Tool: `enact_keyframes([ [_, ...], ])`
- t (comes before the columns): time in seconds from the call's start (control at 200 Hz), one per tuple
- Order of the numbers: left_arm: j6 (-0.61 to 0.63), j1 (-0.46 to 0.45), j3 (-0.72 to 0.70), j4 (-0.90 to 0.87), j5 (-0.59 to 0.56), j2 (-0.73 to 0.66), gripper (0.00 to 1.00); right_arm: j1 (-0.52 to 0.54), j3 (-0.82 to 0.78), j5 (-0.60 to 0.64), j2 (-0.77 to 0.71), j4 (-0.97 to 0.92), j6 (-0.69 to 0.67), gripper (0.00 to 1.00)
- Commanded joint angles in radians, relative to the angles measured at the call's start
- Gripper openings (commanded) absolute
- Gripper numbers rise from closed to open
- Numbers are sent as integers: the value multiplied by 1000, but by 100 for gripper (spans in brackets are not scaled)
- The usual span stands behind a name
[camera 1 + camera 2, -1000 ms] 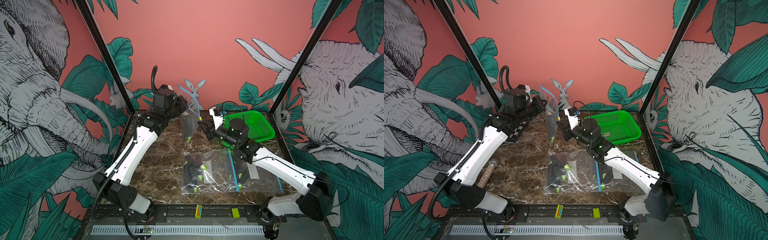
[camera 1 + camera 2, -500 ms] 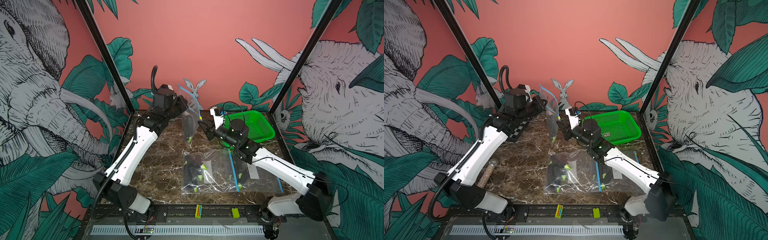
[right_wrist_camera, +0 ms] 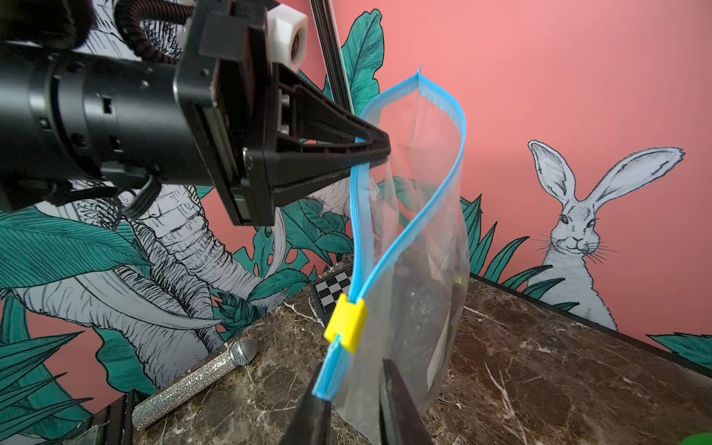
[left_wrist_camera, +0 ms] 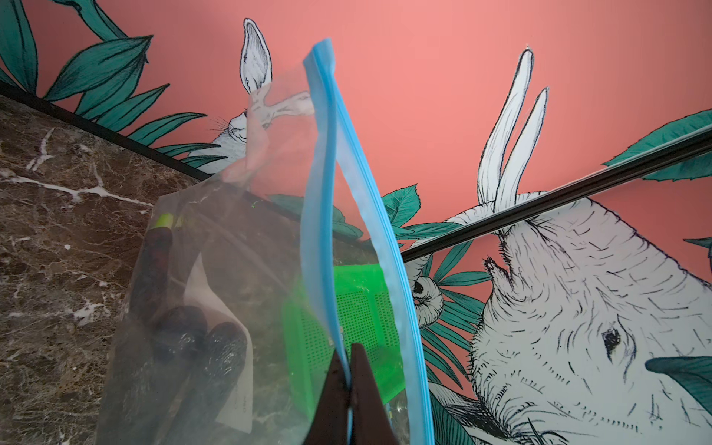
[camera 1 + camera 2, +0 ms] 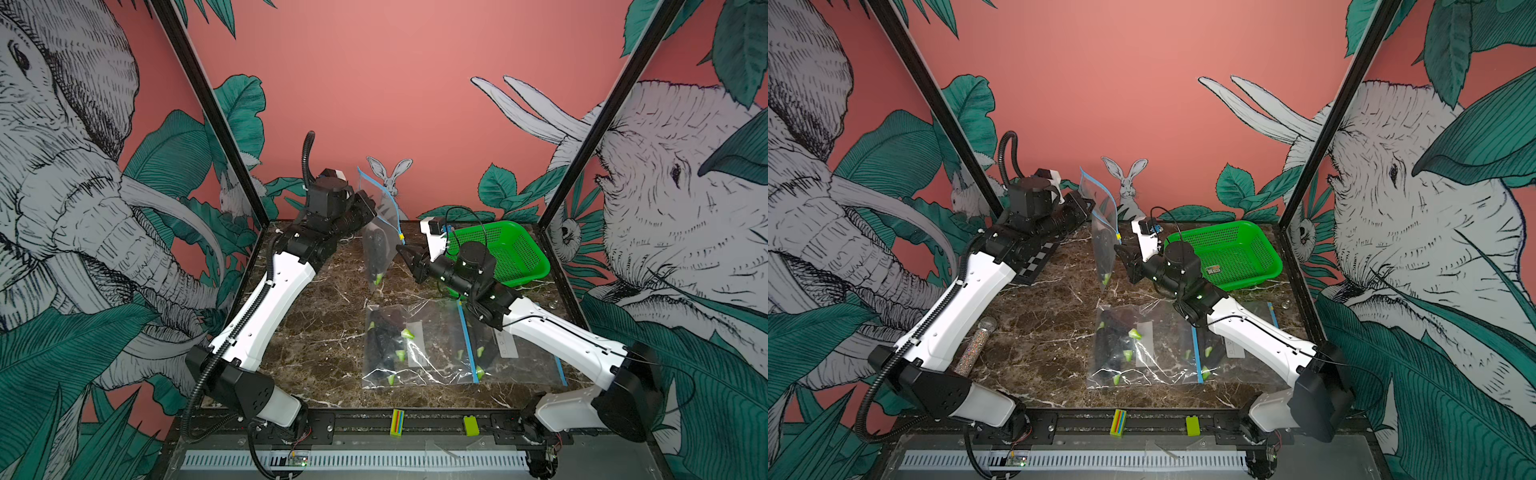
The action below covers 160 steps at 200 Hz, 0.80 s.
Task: Place the eggplant in a zip-top bag and seal the zipper
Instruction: Zip the zipper on the zipper food storage bag.
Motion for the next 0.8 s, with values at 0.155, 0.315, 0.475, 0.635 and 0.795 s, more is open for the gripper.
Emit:
enact_keyframes([
  [0.155, -14, 4, 5, 46, 8, -15, 0, 7, -6, 19, -12, 83, 9, 20],
  [0.315, -19, 5, -2, 52, 12, -13, 0, 7, -8, 23, -13, 92, 8, 19],
  [0.475, -22, 5, -8, 59, 13, -13, 0, 8, -7, 26, -16, 96, 3, 19],
  [0.635, -24, 5, -15, 64, 15, -13, 0, 7, -3, 26, -17, 99, 3, 19],
  [0.795, -24, 5, -18, 64, 14, -13, 0, 7, -7, 29, -20, 110, 4, 19],
])
